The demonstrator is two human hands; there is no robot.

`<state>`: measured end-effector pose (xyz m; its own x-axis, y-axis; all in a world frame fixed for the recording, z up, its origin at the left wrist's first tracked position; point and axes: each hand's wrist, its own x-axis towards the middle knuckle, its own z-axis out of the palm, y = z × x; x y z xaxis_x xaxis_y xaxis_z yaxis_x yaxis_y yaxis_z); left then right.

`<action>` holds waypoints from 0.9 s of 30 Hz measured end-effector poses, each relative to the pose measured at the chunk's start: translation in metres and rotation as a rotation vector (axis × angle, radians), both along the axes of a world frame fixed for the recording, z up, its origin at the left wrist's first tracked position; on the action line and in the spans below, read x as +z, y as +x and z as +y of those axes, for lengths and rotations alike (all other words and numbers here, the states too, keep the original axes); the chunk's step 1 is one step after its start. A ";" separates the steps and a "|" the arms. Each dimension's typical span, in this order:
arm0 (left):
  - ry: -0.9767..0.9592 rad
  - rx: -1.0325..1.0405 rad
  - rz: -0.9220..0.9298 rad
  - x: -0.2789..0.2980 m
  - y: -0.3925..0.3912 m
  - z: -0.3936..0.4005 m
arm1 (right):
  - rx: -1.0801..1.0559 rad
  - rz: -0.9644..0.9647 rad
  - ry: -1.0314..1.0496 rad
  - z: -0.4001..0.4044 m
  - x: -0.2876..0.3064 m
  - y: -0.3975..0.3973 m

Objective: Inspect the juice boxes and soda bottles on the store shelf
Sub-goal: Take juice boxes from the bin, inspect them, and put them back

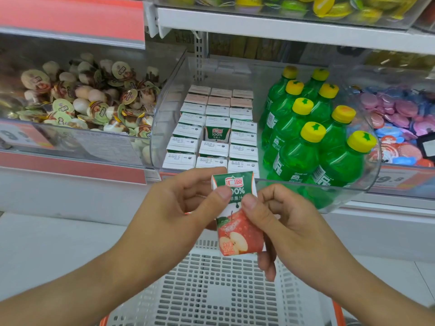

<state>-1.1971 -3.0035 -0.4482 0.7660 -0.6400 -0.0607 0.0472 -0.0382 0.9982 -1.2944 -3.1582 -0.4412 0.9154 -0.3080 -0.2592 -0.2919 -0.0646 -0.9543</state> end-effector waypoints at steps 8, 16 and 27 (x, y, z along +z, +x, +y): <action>-0.022 0.053 0.037 -0.003 0.003 -0.001 | 0.063 0.012 0.069 -0.005 -0.002 0.001; -0.014 0.080 0.022 -0.002 0.006 0.001 | 0.144 -0.026 0.152 -0.007 -0.005 -0.001; -0.002 0.060 0.012 -0.003 0.004 0.002 | 0.057 0.021 0.376 -0.006 -0.006 0.006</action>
<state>-1.1930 -3.0016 -0.4515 0.8021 -0.5933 -0.0687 0.0609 -0.0333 0.9976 -1.2888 -3.1643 -0.4477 0.9216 -0.1370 -0.3633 -0.3176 0.2721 -0.9084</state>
